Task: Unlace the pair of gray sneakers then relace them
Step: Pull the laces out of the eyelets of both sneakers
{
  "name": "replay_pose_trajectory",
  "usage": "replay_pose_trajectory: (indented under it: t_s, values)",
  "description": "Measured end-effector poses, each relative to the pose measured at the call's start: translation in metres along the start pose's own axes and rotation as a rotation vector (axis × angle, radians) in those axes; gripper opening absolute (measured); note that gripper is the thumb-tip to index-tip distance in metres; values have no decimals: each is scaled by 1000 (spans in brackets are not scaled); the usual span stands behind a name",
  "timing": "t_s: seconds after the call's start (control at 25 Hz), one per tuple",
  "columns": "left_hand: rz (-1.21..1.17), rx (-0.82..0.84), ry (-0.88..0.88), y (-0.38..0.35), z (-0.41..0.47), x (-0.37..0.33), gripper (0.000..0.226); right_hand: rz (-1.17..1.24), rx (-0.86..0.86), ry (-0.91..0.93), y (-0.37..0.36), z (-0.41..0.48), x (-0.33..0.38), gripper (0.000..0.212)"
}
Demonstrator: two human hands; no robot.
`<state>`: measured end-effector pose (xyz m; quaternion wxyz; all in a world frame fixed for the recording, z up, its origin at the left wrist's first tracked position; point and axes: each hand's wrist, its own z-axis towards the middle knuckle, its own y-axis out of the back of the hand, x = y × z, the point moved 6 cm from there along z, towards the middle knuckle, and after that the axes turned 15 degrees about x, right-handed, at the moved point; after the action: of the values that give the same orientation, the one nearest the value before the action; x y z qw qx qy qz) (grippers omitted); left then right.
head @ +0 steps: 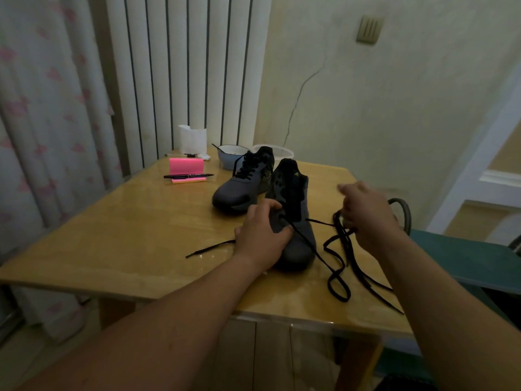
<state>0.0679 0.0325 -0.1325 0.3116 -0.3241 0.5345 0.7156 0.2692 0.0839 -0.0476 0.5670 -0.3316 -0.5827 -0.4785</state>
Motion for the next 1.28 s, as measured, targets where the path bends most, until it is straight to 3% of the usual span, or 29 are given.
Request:
replay_pose_trajectory:
  t_s: [0.08, 0.12, 0.2, 0.32, 0.48, 0.52, 0.56, 0.6, 0.68, 0.72, 0.76, 0.84, 0.96, 1.16, 1.28]
  values:
    - [-2, 1, -5, 1, -1, 0, 44, -681, 84, -106, -15, 3, -14, 34]
    - [-5, 2, -7, 1, -1, 0, 44, -875, 173, -123, -25, 6, -27, 36]
    - [-8, 6, -8, 0, -1, 0, 44, -912, 278, -73, -37, 7, -36, 36]
    - [2, 3, -13, -1, 1, 1, 44, -577, 260, 1, -29, 4, -25, 28]
    - [-4, -1, 0, -1, 3, 3, 44, 406, 78, 47, -6, 0, -20, 17]
    - [-3, -2, 1, -1, 3, 3, 44, 570, 39, 57, -3, -1, -19, 16]
    - [-4, -1, -1, -1, 3, 2, 43, 563, -7, 61, 2, -1, -16, 18]
    - [-7, 2, -6, -1, 2, 2, 43, 321, -34, 33, 6, 0, -15, 19]
    - [4, -4, -25, -1, -1, -1, 42, -523, 6, -67, 1, 3, -25, 24]
    - [20, -22, -38, 1, -1, -2, 39, -828, 33, -77, -7, 4, -33, 29]
    - [41, -44, -56, 3, -2, -5, 34, -965, 45, -54, -14, 6, -40, 35]
    - [59, -98, -107, 5, -3, -8, 19, -893, 31, 16, -26, 6, -43, 44]
    - [-63, -156, -125, 11, -5, -5, 14, -707, 119, -61, -44, 10, -49, 53]
    - [-342, -113, 30, 14, -9, 2, 9, -755, 102, -76, -51, 7, -50, 57]
    - [-503, -18, 76, 15, 1, -1, 23, -813, 168, -171, -46, 16, -42, 57]
